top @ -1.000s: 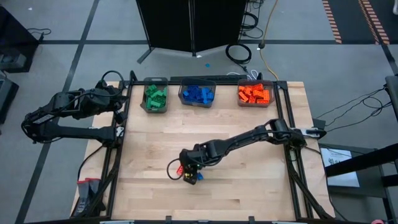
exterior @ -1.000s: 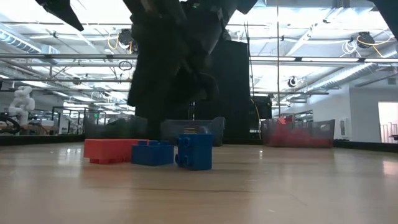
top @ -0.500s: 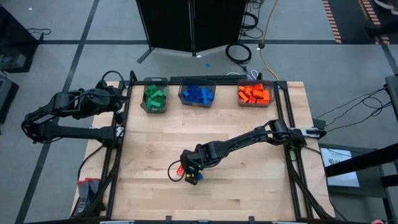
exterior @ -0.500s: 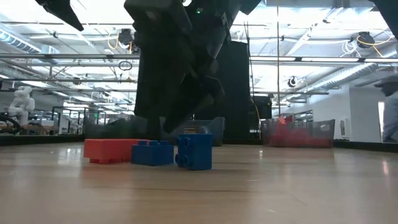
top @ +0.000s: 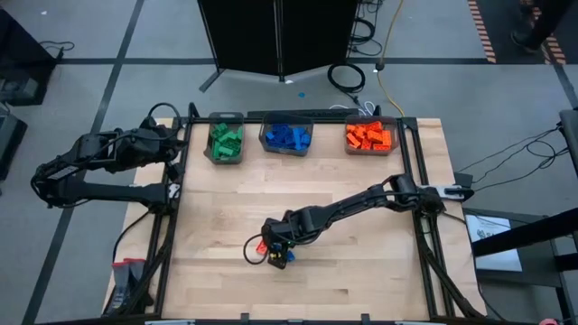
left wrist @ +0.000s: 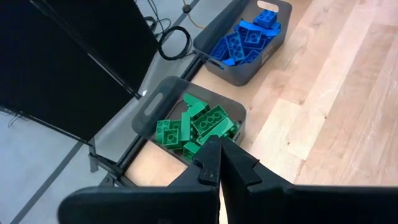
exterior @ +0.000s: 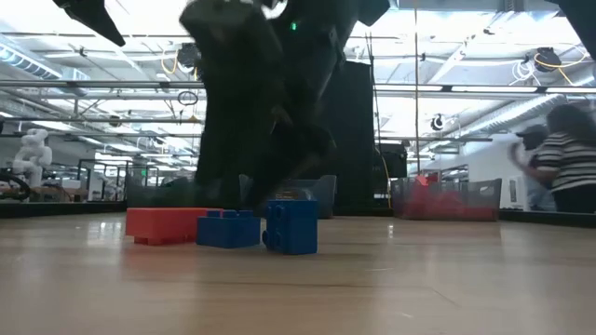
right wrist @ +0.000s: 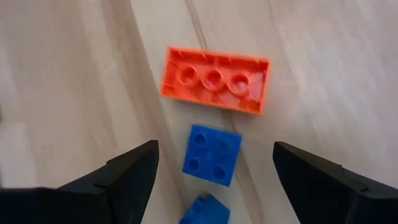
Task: Sort blocks
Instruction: Put the blue game piece into the middle black bin
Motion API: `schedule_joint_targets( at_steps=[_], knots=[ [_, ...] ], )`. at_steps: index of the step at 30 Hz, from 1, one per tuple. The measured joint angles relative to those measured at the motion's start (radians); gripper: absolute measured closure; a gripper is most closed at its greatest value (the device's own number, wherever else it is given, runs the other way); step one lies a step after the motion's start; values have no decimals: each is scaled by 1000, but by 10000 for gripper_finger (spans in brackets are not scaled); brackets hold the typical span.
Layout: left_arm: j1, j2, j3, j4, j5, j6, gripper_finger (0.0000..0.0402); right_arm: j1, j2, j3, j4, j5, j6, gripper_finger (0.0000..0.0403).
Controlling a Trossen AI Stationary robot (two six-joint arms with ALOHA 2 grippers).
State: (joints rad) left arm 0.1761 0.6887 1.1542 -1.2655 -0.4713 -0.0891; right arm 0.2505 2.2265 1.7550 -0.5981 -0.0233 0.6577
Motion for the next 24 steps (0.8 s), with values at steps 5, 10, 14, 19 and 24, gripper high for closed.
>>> schedule_joint_targets(
  at_steps=[5, 10, 14, 19, 24],
  knots=[
    [0, 0, 0, 0, 0, 0, 402, 1, 35, -1, 45, -24, 16, 93],
    [0, 0, 0, -1, 4, 0, 402, 0, 39, 0, 52, -28, 21, 93],
    [0, 0, 0, -1, 4, 15, 402, 0, 48, -1, 50, -27, 21, 94],
    [0, 0, 0, -1, 4, 21, 402, 0, 53, -1, 49, -27, 23, 94],
    [0, 0, 0, -1, 4, 24, 401, 0, 53, -1, 26, -6, 23, 97]
  ],
)
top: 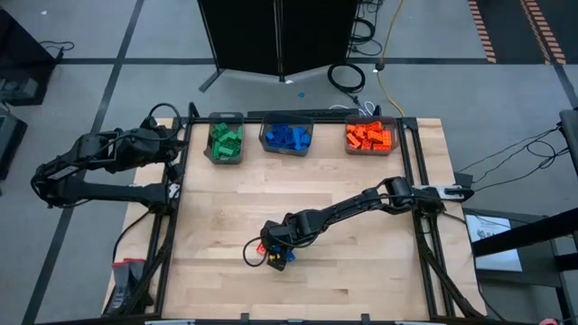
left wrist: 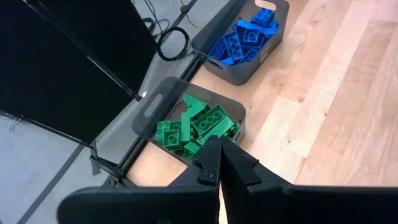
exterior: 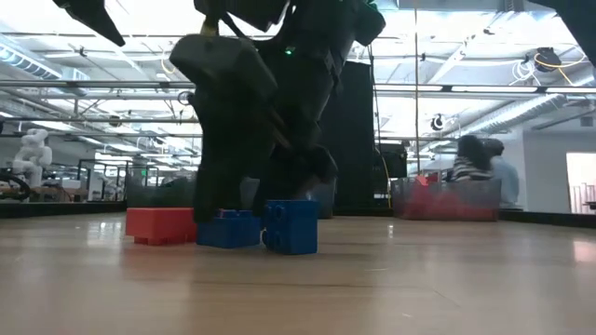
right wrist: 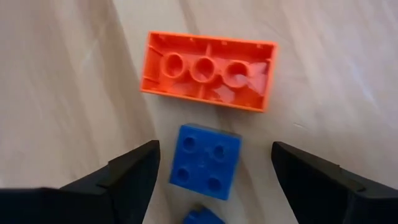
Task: Sort blocks
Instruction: Put the blue game piece into the middle black bin
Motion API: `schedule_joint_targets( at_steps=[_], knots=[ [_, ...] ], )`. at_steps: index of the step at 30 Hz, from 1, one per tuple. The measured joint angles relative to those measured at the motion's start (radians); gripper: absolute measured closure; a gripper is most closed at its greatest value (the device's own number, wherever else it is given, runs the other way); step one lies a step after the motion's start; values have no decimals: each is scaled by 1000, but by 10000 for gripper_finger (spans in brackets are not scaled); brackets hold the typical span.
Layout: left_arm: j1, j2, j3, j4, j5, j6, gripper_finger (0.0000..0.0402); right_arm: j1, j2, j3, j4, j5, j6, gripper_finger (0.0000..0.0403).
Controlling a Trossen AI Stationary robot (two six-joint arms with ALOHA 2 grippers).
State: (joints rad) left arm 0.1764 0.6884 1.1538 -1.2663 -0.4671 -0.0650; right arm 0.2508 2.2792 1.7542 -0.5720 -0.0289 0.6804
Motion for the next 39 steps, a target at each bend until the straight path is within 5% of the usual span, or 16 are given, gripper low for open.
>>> schedule_joint_targets(
  at_steps=[29, 39],
  knots=[
    [0, 0, 0, 0, 0, -1, 402, -2, 16, 1, 13, -11, -19, 272],
    [0, 0, 0, 1, 0, -6, 401, -8, 16, 2, -1, -12, -28, 274]
  ],
)
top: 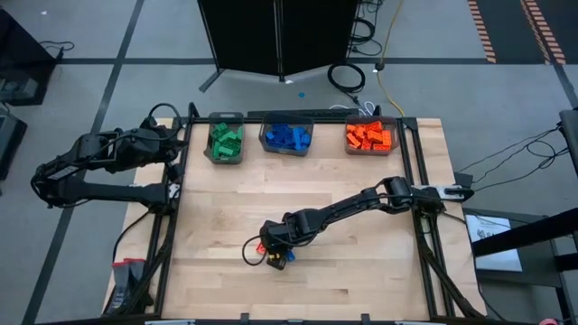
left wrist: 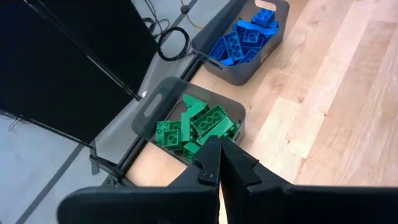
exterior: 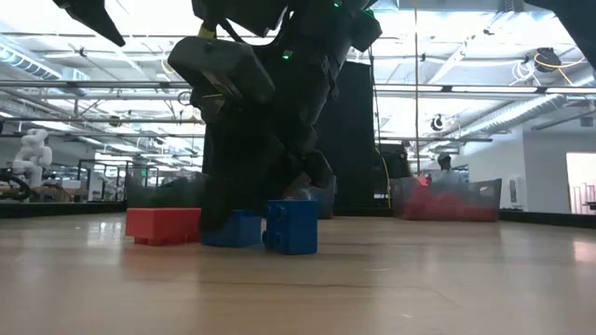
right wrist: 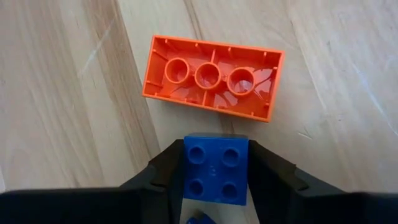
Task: Sort blocks
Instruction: Put the blue game piece into the middle black bin
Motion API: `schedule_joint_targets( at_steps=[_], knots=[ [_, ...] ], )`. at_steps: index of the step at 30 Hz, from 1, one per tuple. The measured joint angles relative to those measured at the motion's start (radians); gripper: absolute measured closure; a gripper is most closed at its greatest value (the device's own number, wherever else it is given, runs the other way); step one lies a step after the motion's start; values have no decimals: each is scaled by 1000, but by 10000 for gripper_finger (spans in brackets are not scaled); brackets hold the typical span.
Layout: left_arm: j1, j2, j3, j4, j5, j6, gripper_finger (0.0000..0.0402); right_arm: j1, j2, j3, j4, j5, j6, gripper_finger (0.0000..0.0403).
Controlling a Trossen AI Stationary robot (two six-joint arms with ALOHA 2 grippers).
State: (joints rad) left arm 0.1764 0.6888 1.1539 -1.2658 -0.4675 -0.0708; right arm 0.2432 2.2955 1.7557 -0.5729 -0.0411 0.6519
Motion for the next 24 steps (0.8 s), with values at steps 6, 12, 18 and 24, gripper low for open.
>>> schedule_joint_targets(
  at_steps=[6, 12, 18, 24],
  knots=[
    [0, 0, 0, 0, 0, 0, 401, -7, -1, 0, -6, -13, -17, 273],
    [0, 0, 0, 0, 0, 2, 401, -23, -33, -4, -82, 1, -44, 273],
    [0, 0, 0, 3, -1, 6, 401, -52, -100, -4, -102, 23, -73, 273],
    [0, 0, 0, 10, -1, 6, 402, -91, -155, -3, -136, 24, -108, 273]
  ],
)
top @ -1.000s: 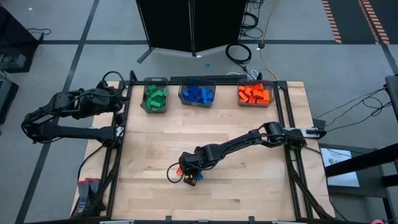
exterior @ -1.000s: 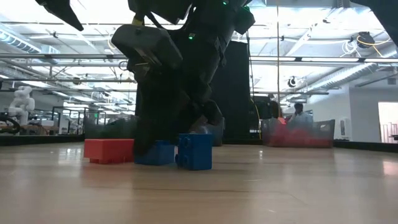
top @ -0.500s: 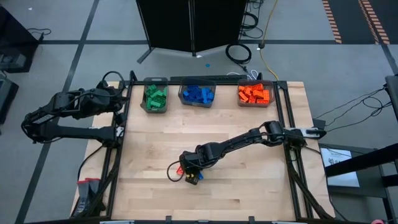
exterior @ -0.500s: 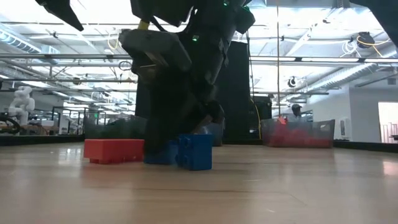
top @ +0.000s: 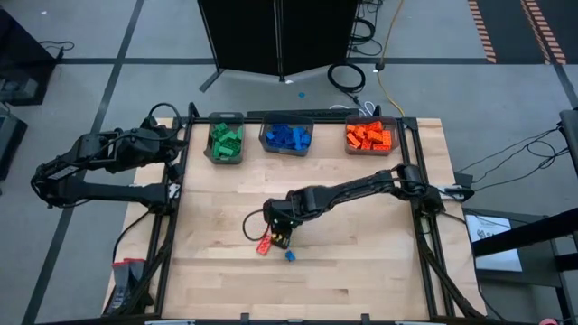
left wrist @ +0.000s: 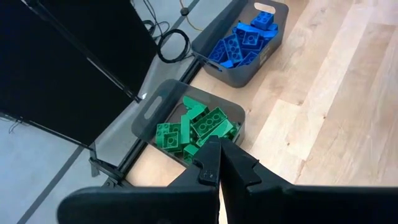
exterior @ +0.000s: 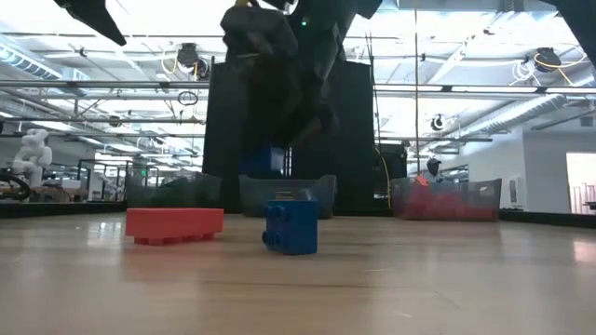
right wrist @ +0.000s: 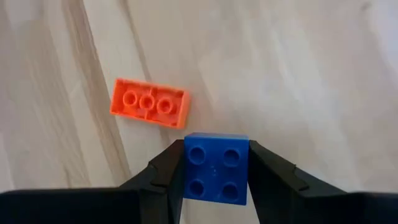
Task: Sort blocks
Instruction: Put the blue game piece into the middle black bin
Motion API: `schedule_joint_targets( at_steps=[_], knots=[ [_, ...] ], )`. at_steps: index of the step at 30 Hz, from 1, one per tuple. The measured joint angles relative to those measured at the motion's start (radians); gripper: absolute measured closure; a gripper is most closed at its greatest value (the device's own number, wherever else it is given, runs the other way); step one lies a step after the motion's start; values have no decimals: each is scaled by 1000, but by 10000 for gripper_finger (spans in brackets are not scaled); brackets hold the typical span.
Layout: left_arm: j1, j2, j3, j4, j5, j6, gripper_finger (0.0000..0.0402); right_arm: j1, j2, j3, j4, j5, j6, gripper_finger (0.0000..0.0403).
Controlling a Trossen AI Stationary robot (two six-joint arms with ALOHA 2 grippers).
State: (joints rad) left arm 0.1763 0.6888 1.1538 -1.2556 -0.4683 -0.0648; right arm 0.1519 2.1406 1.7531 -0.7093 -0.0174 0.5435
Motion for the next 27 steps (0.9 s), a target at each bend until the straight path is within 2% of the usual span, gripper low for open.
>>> schedule_joint_targets(
  at_steps=[12, 27],
  knots=[
    [0, 0, 0, 18, -2, 0, 401, -74, -65, 1, -39, 18, -76, 273],
    [0, 0, 0, 18, -7, -9, 402, -219, -66, 1, -53, 17, -225, 273]
  ],
)
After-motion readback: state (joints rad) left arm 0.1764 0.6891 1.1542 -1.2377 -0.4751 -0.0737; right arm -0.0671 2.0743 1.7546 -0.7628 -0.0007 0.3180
